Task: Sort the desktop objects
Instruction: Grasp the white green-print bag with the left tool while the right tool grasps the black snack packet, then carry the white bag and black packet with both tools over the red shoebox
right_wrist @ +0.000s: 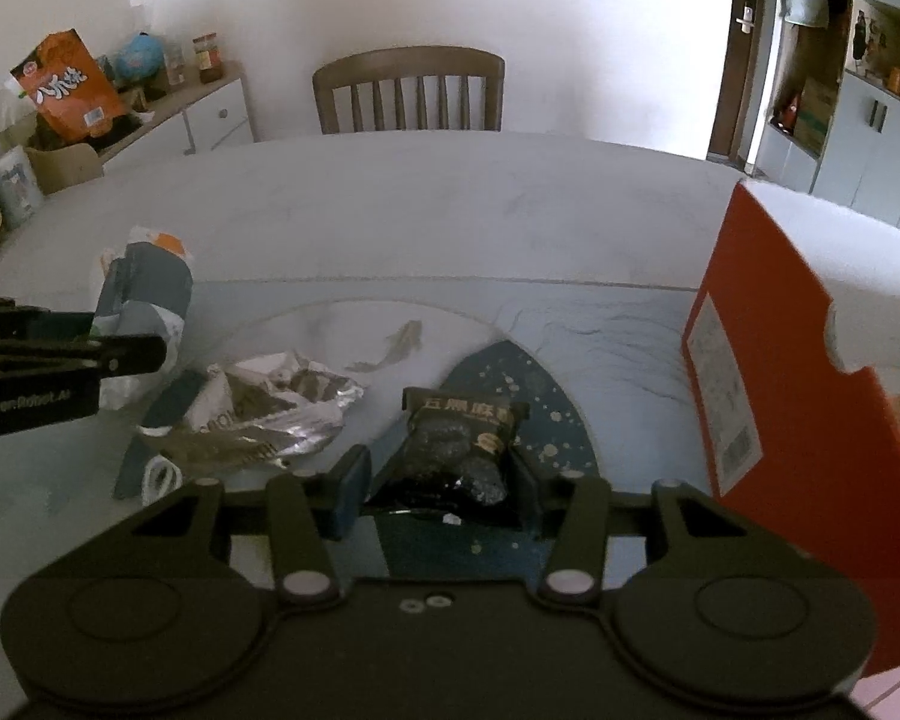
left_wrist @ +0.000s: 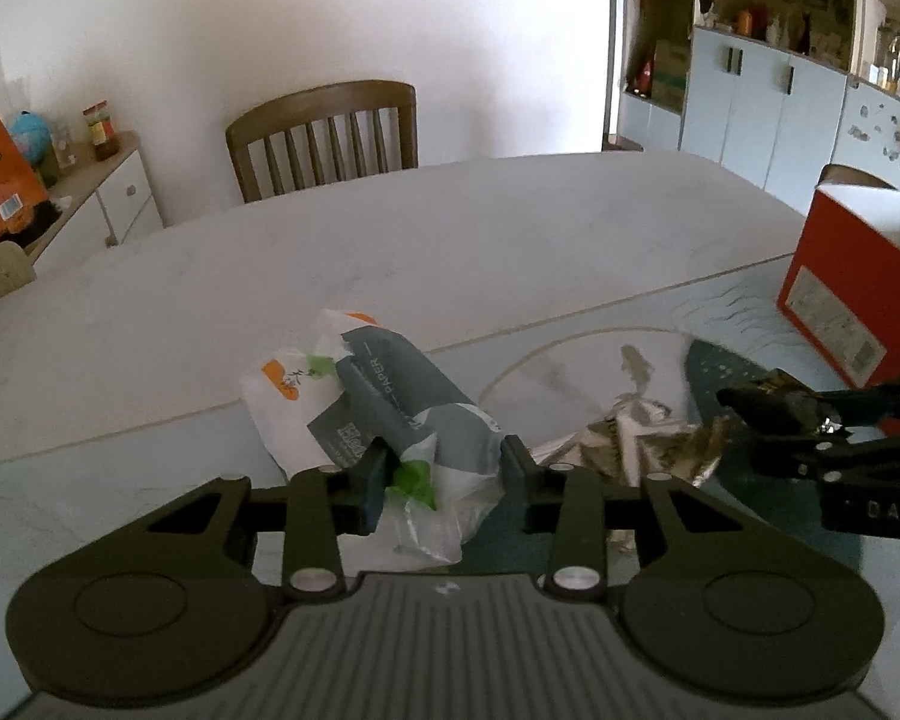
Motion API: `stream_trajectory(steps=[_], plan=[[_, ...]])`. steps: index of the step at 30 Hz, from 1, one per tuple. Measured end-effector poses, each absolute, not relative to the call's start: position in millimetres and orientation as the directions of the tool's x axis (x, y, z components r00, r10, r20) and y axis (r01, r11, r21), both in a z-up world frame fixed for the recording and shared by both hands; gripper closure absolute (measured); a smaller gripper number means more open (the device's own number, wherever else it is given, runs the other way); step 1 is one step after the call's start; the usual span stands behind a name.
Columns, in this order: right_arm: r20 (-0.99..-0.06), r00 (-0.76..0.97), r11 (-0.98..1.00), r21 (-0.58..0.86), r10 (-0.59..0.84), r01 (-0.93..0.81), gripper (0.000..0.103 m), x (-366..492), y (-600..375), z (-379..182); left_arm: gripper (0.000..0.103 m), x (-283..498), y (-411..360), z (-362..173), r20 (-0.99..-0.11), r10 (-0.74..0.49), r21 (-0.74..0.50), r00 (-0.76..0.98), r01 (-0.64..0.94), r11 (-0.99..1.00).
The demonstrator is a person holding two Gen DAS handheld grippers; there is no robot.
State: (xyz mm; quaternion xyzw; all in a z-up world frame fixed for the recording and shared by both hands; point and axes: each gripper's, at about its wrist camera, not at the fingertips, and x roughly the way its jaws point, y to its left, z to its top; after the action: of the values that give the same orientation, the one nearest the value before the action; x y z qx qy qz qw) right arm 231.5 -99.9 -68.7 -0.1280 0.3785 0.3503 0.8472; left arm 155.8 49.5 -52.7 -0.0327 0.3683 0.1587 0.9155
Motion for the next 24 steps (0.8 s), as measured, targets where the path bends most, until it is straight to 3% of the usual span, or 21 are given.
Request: stream_trajectory(steps=[24], plan=[[-0.678,0.472,0.695,0.079,0.563,-0.715,0.054,205,-132,3,0.066,120,16,21,-0.655,0.201,0.015,0.729,-0.254,0.967]])
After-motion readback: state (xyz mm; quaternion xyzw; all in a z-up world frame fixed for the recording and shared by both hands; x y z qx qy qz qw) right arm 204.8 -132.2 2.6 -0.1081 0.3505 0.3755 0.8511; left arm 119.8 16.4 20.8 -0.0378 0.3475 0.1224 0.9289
